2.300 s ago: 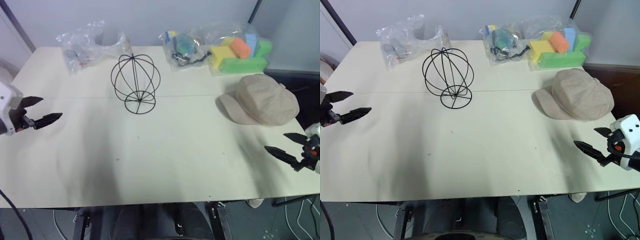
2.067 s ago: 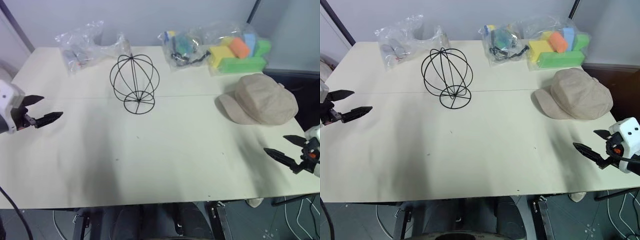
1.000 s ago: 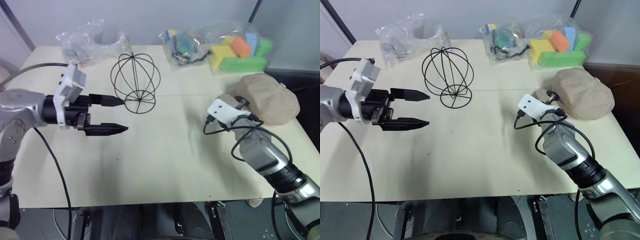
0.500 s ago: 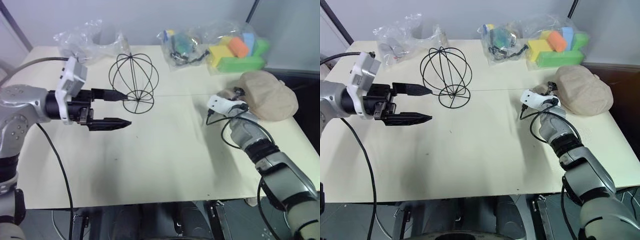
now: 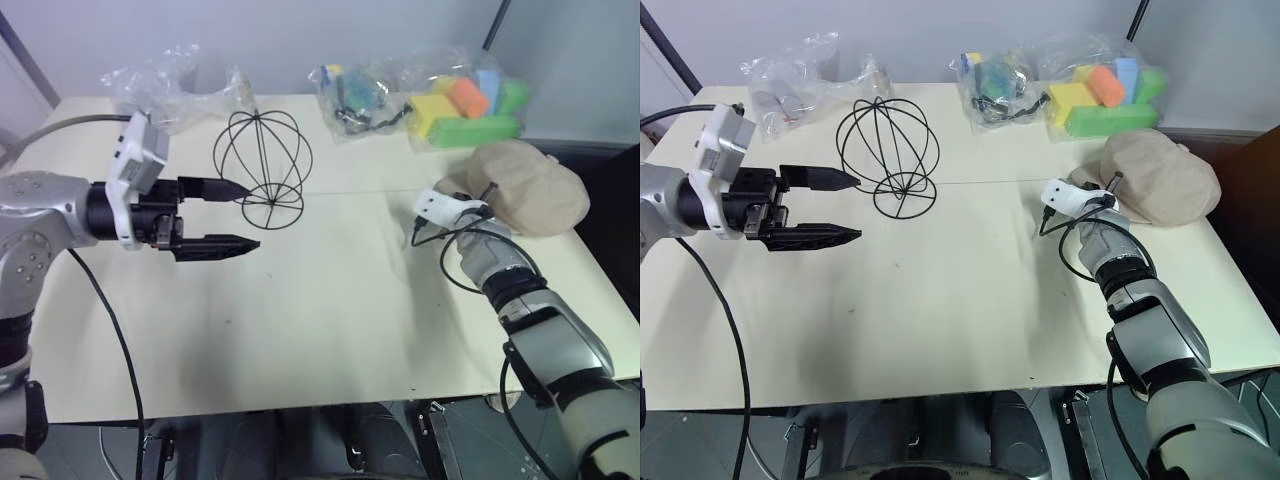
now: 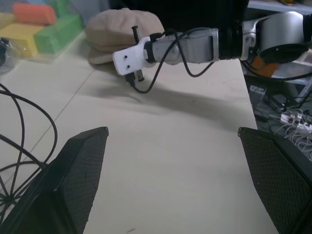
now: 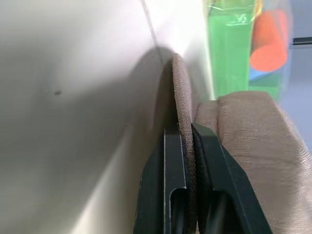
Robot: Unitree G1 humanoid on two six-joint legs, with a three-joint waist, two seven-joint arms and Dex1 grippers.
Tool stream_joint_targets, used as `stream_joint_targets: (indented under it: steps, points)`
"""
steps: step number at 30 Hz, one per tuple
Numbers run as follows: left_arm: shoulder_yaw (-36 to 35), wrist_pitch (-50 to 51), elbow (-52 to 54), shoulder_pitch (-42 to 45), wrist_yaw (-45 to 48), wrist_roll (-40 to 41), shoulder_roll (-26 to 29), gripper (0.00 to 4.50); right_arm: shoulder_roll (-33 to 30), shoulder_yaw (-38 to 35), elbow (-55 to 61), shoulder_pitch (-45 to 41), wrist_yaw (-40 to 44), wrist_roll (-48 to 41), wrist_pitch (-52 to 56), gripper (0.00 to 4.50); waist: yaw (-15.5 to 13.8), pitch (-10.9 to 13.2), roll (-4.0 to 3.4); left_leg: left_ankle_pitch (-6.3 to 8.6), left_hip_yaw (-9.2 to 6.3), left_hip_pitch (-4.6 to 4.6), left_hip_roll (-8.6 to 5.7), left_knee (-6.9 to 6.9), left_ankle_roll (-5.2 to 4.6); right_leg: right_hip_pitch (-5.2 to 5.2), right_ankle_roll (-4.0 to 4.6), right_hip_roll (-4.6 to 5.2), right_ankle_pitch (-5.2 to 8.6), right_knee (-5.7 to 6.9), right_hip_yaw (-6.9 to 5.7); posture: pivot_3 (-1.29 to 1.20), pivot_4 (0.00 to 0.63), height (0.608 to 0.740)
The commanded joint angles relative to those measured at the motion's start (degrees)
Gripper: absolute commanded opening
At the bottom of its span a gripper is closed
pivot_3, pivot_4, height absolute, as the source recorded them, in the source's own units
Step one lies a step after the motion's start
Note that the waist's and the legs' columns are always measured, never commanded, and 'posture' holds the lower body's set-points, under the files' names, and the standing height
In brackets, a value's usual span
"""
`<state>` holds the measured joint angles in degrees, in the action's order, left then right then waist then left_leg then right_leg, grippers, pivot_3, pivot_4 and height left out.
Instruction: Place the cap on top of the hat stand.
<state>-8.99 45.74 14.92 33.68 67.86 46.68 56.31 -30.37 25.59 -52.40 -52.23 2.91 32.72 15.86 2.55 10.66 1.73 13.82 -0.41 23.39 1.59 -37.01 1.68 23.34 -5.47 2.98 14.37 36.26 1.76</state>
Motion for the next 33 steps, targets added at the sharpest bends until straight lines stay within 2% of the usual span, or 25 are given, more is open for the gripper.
stream_joint_targets:
  steps: [1, 7, 10, 12, 18, 23, 29, 33]
  points:
    - [-3.7, 0.0, 1.6, -0.8, -1.6, 0.7, 1.0, 4.5, -1.5, -0.6, 6.0, 2.6, 0.9, 1.1, -0.8, 0.05, 0.0, 0.0, -0.01, 0.0, 0.0, 0.0, 0.01, 0.01, 0.0, 0.02, 0.0, -0.01, 0.0, 0.01, 0.0, 0.0, 0.15, 0.74]
    - [-12.6, 1.8, 3.6, -5.6, -8.9, 3.7, -0.5, 4.5, -9.9, -4.2, 34.2, 7.3, 4.5, 4.2, -4.6, 0.05, 0.2, 0.2, -0.31, 0.0, 0.04, 0.13, 0.05, 0.09, -0.01, 0.28, -0.01, -0.07, 0.0, 0.11, 0.06, 0.0, 0.15, 0.74]
    - [-20.3, 3.7, 4.2, -9.5, -13.6, 5.9, -0.9, 4.5, -12.3, -7.3, 44.2, 4.4, 5.8, 2.8, -10.8, 0.05, 0.4, 0.3, -0.41, 0.01, 0.17, 0.14, 0.13, 0.13, -0.01, 0.48, -0.01, -0.2, 0.0, 0.25, 0.28, 0.0, 0.15, 0.74]
    - [-24.3, 4.1, 4.3, -12.2, -15.7, 6.3, -0.9, 4.5, -11.4, -8.8, 46.9, 1.3, 7.4, 0.0, -14.8, 0.05, 0.5, 0.3, -0.41, 0.01, 0.28, 0.14, 0.15, 0.18, -0.01, 0.75, -0.01, -0.23, 0.02, 0.53, 0.52, 0.0, 0.15, 0.74]
    - [-33.3, 5.1, 3.9, -16.9, -19.8, 7.9, -0.2, 4.5, -2.9, -9.5, 46.7, -8.0, 11.6, -8.9, -26.9, 0.05, 0.4, 0.3, -0.25, 0.01, 0.44, 0.14, 0.2, 0.17, -0.01, 0.94, 0.05, -0.29, 0.07, 0.81, 0.61, 0.0, 0.15, 0.74]
    - [-37.8, 5.9, 4.9, -20.3, -21.5, 8.5, 0.9, 4.5, 5.1, -4.2, 45.3, -7.7, 17.1, -12.4, -36.8, 0.05, 0.0, 0.2, -0.17, 0.0, 0.48, 0.14, 0.19, 0.13, 0.0, 0.91, 0.06, -0.21, 0.06, 0.83, 0.6, 0.0, 0.15, 0.74]
    - [-40.1, 7.2, 7.2, -23.2, -22.9, 10.6, 1.5, 4.5, 11.0, 2.3, 41.6, -3.1, 18.6, -8.3, -42.7, 0.05, -0.2, 0.2, -0.09, -0.01, 0.47, 0.16, 0.19, 0.11, 0.02, 0.91, 0.08, -0.17, 0.06, 0.85, 0.59, 0.0, 0.15, 0.74]
    - [-40.1, 7.4, 8.4, -24.6, -23.7, 11.5, 1.6, 4.5, 13.3, 5.8, 37.1, -2.3, 16.1, -0.7, -44.3, 0.05, 0.0, 0.2, -0.1, -0.01, 0.48, 0.15, 0.2, 0.12, 0.03, 0.96, 0.09, -0.21, 0.06, 0.87, 0.6, 0.0, 0.15, 0.74]
